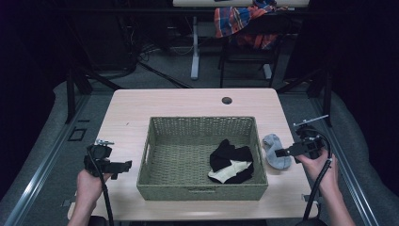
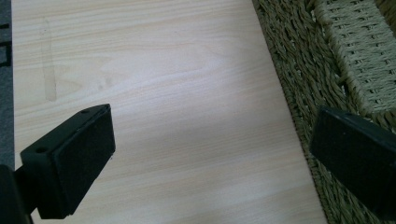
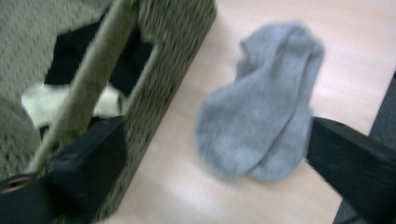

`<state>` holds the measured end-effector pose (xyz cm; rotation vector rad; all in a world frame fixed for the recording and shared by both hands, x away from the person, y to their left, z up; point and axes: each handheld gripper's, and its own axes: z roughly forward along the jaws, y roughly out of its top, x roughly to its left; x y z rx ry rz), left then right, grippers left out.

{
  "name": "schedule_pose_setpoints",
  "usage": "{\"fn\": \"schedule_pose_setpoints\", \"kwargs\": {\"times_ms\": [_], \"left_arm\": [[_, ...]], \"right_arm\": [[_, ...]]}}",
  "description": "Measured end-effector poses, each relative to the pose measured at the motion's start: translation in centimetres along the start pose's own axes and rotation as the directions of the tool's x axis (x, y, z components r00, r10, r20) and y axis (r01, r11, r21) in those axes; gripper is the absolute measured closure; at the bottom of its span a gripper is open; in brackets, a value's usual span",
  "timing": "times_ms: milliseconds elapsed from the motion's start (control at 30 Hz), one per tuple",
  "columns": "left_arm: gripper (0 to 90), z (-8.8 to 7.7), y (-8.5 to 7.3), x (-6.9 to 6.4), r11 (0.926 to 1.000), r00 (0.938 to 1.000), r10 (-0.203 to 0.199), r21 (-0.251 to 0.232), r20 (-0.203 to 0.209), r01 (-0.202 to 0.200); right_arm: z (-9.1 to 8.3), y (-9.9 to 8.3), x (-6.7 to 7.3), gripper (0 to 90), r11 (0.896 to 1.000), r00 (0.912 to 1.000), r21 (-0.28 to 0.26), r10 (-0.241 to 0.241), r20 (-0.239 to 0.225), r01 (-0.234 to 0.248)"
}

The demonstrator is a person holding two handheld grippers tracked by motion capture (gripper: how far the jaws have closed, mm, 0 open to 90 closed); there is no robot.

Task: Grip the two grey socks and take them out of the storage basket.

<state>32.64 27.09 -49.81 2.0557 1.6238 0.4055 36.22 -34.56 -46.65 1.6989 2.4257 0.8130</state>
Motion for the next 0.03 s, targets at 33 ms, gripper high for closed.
{"fn": "schedule_pose_setpoints", "kwargs": {"times_ms": [33], "left_arm": [[0.5,0.0,0.0,0.0,1.0,1.0,0.0,0.0,0.0,0.0]], "right_arm": [[0.0,0.0,0.0,0.0,1.0,1.0,0.0,0.0,0.0,0.0]]}}
